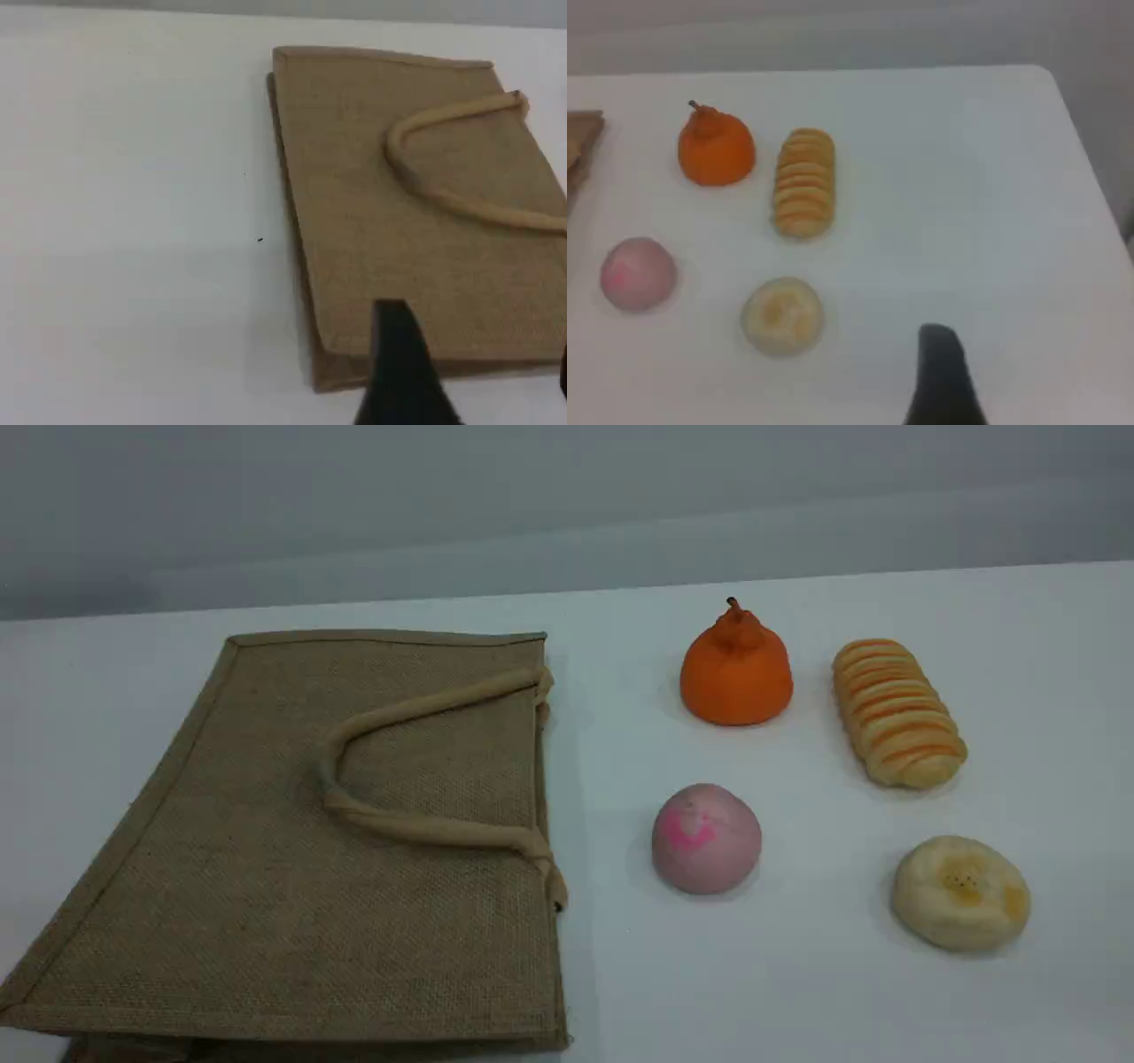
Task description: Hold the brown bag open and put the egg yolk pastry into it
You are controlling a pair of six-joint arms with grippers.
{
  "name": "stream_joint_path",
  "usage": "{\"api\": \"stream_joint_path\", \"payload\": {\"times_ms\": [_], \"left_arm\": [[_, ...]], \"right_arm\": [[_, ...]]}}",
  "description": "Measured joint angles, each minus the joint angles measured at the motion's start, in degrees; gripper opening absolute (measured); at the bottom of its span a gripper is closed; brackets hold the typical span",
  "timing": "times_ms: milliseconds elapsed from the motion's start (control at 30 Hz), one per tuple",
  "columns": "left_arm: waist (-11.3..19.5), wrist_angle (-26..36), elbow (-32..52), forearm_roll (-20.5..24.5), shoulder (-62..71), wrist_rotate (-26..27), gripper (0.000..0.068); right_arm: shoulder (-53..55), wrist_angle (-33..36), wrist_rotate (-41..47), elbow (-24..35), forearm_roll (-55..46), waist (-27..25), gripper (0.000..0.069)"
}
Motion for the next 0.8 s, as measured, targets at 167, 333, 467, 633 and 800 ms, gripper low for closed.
{"api": "stream_joint_path", "payload": {"times_ms": [167, 333, 467, 633, 800], "left_arm": [[0.0, 0.0, 0.0, 0.0, 0.0, 0.0, 0.0384], [0.0, 0.0, 0.0, 0.0, 0.0, 0.1, 0.0384], [0.0, 0.0, 0.0, 0.0, 0.0, 0.0, 0.0384], [0.0, 0.0, 0.0, 0.0, 0.0, 0.0, 0.0384], [0.0, -1.1, -0.7, 0.3, 0.3, 0.7, 0.0384]], "right_arm": [[0.0, 0.0, 0.0, 0.0, 0.0, 0.0, 0.0416], [0.0, 0.0, 0.0, 0.0, 0.0, 0.0, 0.0416], [0.0, 0.0, 0.0, 0.0, 0.0, 0.0, 0.0416], [0.0, 0.0, -0.1, 0.0, 0.0, 0.0, 0.0416], [0.0, -0.1, -0.1, 0.0, 0.1, 0.0, 0.0416]]}}
